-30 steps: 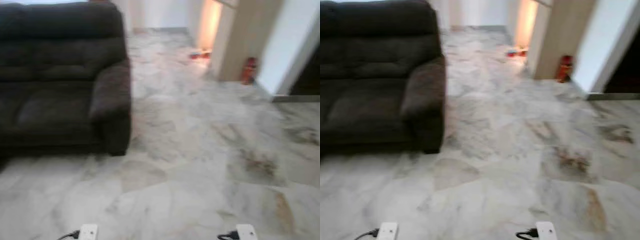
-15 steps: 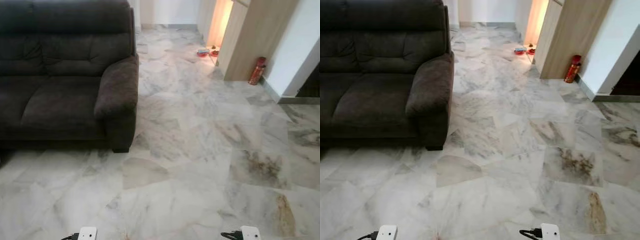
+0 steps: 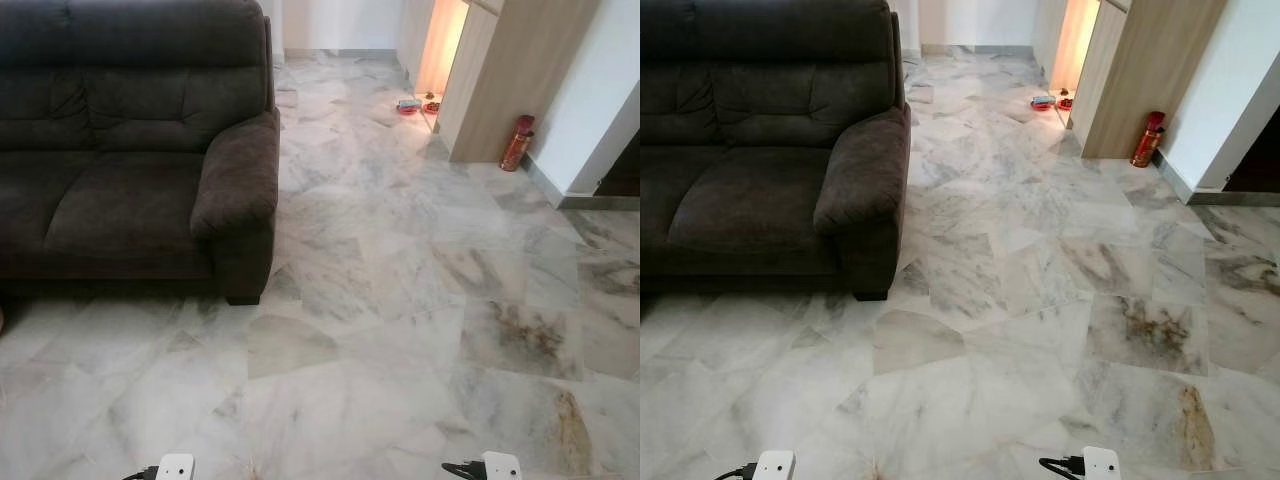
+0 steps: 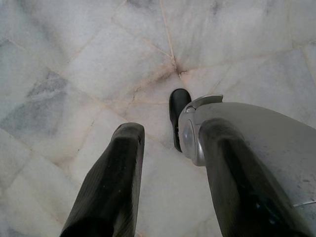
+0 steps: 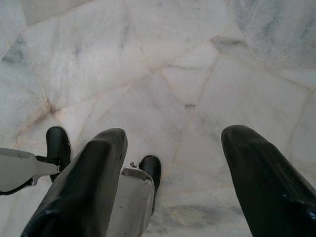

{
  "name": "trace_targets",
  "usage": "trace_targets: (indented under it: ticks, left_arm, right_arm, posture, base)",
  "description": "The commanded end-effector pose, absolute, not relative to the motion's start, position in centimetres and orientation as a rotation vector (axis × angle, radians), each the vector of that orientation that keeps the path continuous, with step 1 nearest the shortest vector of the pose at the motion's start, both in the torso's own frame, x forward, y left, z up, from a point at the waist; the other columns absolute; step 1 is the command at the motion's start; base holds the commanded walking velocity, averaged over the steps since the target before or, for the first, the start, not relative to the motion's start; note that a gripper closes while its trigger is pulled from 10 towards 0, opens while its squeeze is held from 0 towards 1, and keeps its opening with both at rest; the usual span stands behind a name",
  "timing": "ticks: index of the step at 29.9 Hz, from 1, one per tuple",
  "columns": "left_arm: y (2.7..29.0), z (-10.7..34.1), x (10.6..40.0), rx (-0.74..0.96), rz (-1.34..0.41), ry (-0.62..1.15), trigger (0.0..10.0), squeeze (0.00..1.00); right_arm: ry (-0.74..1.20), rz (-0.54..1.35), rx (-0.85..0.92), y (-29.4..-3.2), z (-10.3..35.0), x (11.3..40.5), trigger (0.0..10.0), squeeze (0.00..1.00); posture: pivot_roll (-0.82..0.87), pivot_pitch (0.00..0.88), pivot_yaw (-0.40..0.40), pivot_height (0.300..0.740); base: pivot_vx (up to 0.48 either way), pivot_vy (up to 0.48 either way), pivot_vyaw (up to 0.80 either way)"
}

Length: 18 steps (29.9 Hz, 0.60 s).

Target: Move the pillow to the sofa from floor

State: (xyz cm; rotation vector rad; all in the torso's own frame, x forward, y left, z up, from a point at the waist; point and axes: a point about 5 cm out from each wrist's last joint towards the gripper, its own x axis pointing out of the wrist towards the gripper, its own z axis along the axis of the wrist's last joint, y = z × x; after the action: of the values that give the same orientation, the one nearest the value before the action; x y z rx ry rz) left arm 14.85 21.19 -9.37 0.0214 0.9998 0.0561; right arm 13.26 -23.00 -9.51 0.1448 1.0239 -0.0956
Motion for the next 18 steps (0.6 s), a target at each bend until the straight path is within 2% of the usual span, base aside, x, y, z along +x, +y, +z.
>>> trace_targets:
  ticks: [1, 12, 18]
  left_arm:
    - [21.42, -9.41, 14.75, 0.026, 0.058, 1.017, 10.0, 0.00]
    - [21.59, -9.29, 14.97, 0.027, 0.061, 1.013, 10.0, 0.00]
    - [21.63, -9.25, 15.06, 0.031, 0.057, 1.010, 10.0, 0.00]
  right_arm:
    - [1.011, -0.102, 0.141, -23.23, -9.38, 13.43, 10.0, 0.00]
    - [1.015, -0.112, 0.133, -23.23, -9.35, 13.61, 10.0, 0.00]
    - [1.018, -0.116, 0.118, -23.30, -9.34, 13.65, 10.0, 0.00]
  posture:
    - [0.05, 0.000, -0.037, 0.740]
    - [0.05, 0.000, -0.029, 0.740]
    - [0.05, 0.000, -0.028, 0.740]
  base:
    - [0.000, 0.000, 0.00]
    - [0.000, 0.000, 0.00]
    - [0.000, 0.284, 0.00]
